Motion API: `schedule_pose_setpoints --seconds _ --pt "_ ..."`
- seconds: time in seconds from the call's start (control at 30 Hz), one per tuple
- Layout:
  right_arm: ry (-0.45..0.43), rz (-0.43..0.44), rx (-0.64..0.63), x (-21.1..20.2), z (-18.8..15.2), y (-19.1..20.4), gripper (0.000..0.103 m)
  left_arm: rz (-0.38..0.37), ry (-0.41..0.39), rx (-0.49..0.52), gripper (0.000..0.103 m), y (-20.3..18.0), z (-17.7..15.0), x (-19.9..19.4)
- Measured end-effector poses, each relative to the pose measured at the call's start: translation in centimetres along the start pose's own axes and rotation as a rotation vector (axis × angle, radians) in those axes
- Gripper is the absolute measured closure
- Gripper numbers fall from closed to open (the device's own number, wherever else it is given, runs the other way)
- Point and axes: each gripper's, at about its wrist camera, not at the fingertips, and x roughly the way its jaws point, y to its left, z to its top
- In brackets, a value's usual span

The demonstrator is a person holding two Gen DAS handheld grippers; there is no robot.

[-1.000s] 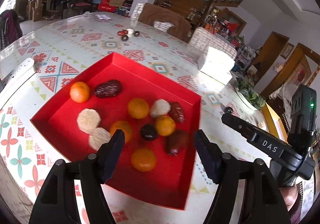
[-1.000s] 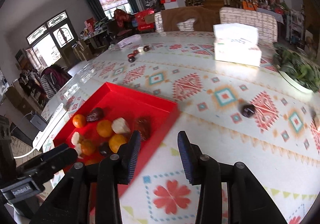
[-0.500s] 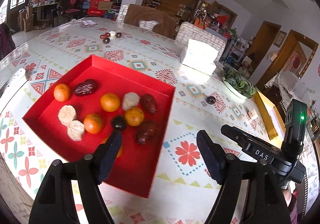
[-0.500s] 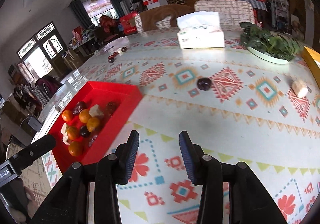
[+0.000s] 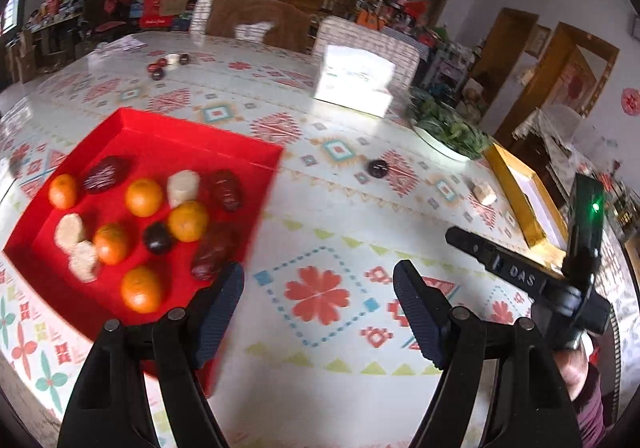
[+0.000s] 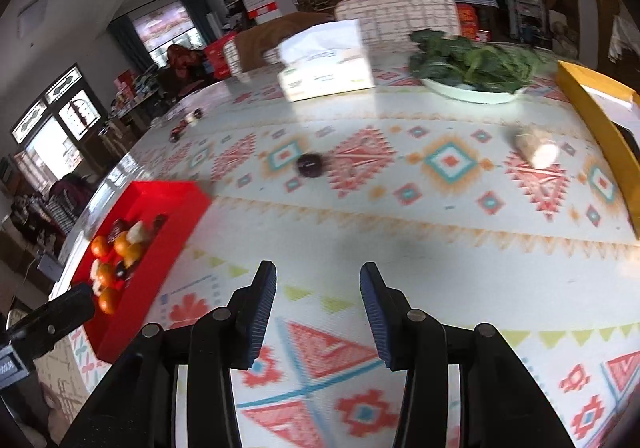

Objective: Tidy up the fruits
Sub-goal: 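Move both open tools back toward the last plum and yam chunk, then grasp the white yam chunk with the right tool while the left tool grasps the black plum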

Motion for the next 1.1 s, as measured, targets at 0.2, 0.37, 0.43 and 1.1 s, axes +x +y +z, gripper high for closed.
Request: schedule_pose_setpoints --seconds 0.2,0.37,0.43,1.1 --pt "-0.034 -0.072 0.069 -1.2 2.1 -4.7 0.055 -0.029 -0.016 0.090 0.027 -3.0 2.3 0.8" --pt "-0.174 -0.133 0.177 -5.0 5.6 -10.2 0.055 -0.055 -0.053 0.111 0.027 -4.2 6.2 1.4" --pt "-0.228 -0.128 0.233 -6.5 7.0 -12.4 0.055 -0.056 -0.071 0.107 0.027 -4.4 8.0 1.7" --pt "-0.066 -0.257 0.266 1.9 9.0 -17.6 0.054 -0.027 0.168 0.135 0.027 -6.2 10.0 19.3"
